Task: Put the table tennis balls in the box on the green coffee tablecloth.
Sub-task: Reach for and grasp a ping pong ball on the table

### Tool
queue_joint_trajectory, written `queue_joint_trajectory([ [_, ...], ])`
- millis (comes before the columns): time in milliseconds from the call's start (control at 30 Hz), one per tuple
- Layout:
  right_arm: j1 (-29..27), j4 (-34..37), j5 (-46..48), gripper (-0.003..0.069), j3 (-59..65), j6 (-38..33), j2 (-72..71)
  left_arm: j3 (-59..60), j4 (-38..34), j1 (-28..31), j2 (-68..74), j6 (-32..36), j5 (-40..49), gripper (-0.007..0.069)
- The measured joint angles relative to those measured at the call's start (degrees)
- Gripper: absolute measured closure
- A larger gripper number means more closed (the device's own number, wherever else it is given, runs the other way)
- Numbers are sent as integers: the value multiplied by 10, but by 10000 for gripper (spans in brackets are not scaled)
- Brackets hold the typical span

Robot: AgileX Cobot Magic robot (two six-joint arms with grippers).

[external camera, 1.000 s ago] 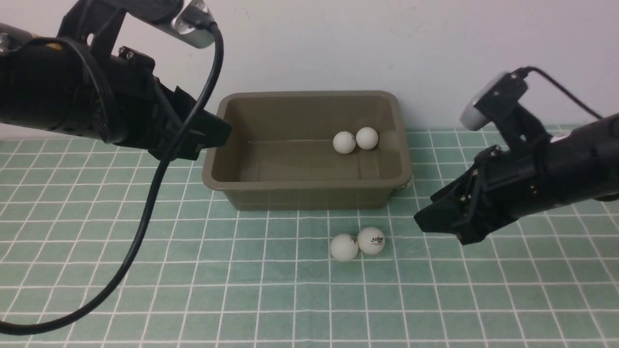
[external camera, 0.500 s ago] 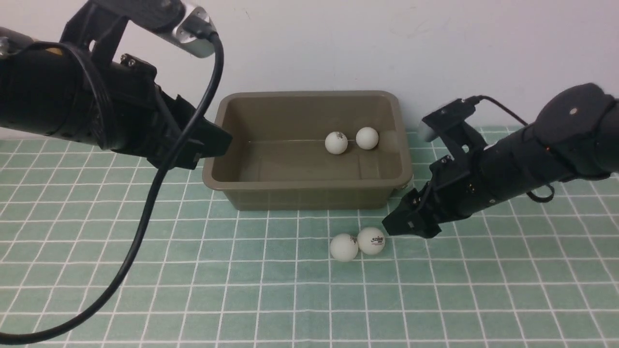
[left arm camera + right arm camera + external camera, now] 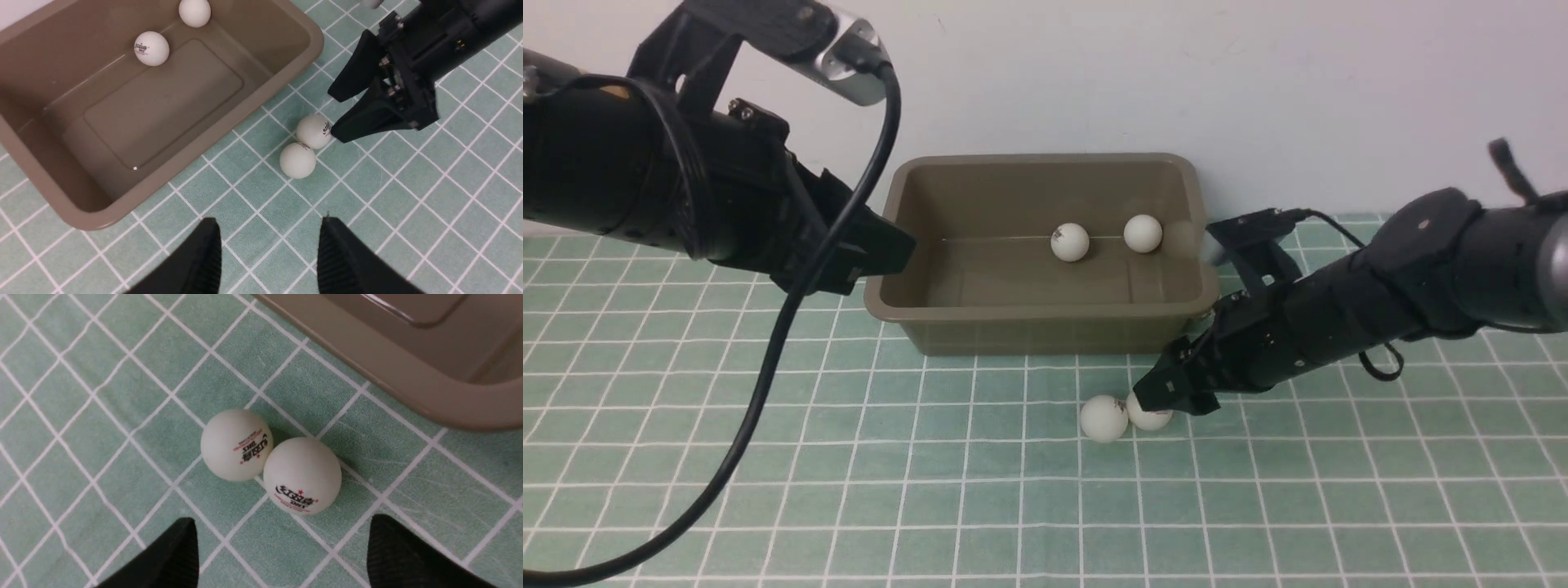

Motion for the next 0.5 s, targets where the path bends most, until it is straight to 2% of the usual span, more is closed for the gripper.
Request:
queue_joint_trajectory([
  [267,15,22,-58,158,-2,0,33,0,0,0,0,0,7,325],
  [500,15,38,-70,158,-2,0,43,0,1,0,0,0,7,325],
])
